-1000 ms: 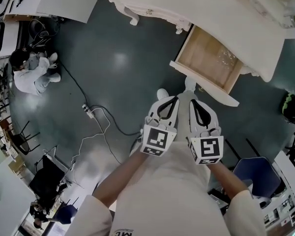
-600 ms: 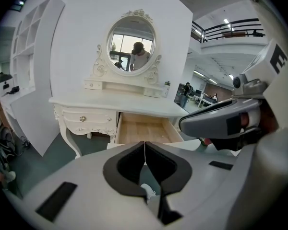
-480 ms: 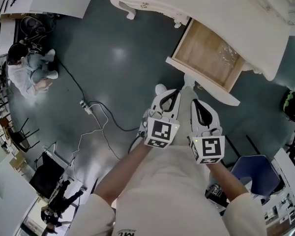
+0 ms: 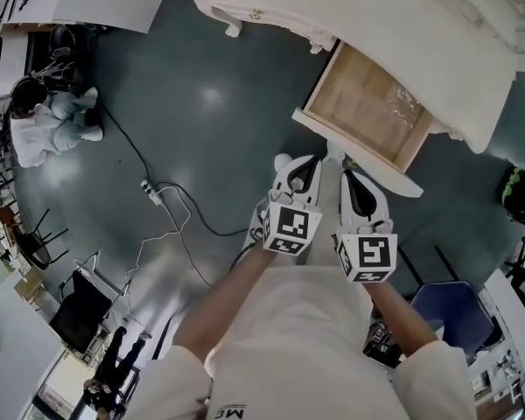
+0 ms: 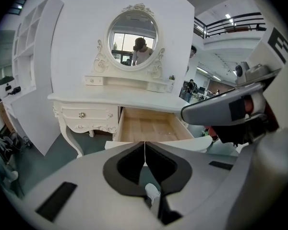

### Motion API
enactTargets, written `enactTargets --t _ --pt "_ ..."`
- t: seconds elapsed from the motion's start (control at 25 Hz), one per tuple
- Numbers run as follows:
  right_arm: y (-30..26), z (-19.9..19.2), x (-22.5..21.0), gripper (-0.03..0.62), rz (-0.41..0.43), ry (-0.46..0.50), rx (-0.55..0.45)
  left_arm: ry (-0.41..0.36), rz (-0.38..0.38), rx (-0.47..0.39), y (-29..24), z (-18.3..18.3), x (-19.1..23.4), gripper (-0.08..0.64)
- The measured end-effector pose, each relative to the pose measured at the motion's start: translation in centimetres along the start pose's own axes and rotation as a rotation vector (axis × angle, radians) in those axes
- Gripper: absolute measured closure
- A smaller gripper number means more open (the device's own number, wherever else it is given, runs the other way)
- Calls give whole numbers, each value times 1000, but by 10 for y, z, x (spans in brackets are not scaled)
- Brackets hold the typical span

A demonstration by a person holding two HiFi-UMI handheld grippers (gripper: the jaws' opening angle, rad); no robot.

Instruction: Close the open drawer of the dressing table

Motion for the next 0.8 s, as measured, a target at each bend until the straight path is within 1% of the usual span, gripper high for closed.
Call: enactTargets --t 0.12,0.4,0.8 --pt "-3 -3 -5 591 -3 4 11 6 7 19 -8 -5 2 551" --pt "-11 -10 -11 591 -4 9 34 -20 15 43 -24 -14 14 551" --pt "-14 -13 -23 591 -23 -11 42 -45 -19 61 -52 -21 10 550"
Point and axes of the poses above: the fingertips, and each gripper's own axes: y backward along the fingers, x to its left, z out of its top, the point moved 4 cm from there along y, backward along the fingers, and after that the axes turned 9 degrees about -x, right-handed, at the moved point
